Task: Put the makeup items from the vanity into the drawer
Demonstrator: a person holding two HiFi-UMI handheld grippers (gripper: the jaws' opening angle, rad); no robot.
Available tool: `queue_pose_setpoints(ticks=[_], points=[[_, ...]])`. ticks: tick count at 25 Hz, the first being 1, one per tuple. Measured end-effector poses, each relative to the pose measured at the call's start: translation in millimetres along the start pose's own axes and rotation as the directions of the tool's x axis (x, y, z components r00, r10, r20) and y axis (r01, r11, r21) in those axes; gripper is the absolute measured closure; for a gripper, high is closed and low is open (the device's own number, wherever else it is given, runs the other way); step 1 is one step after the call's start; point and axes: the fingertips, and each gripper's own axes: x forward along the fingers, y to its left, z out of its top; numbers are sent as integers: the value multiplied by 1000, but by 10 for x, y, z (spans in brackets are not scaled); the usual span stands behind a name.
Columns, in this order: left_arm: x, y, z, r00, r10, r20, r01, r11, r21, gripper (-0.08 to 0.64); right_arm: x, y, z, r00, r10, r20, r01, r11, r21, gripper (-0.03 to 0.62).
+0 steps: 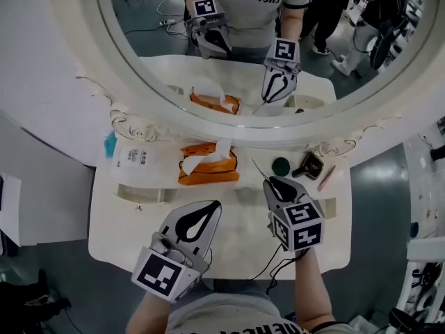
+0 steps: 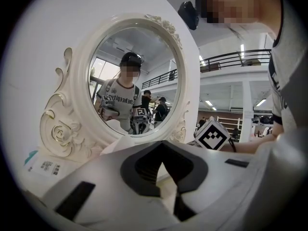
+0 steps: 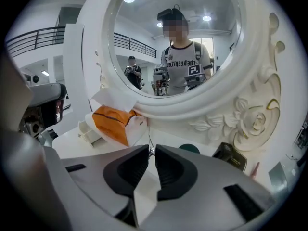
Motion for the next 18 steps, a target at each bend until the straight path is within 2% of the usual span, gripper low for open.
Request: queue_pose_setpoints(ticks=[9, 15, 18], points=[[-205, -80, 36, 999, -37, 7, 37, 999, 7, 549, -331, 310, 203, 996, 9, 94, -9, 1000, -3, 528], [-476, 42, 69, 999, -6, 41, 5, 1000, 26, 549, -366, 637, 345, 991, 39, 126, -35, 999, -36, 528], [-623, 112, 55, 999, 21, 29, -21, 1000, 7, 549, -328, 821, 414, 989, 68, 132, -60, 996, -62, 528]])
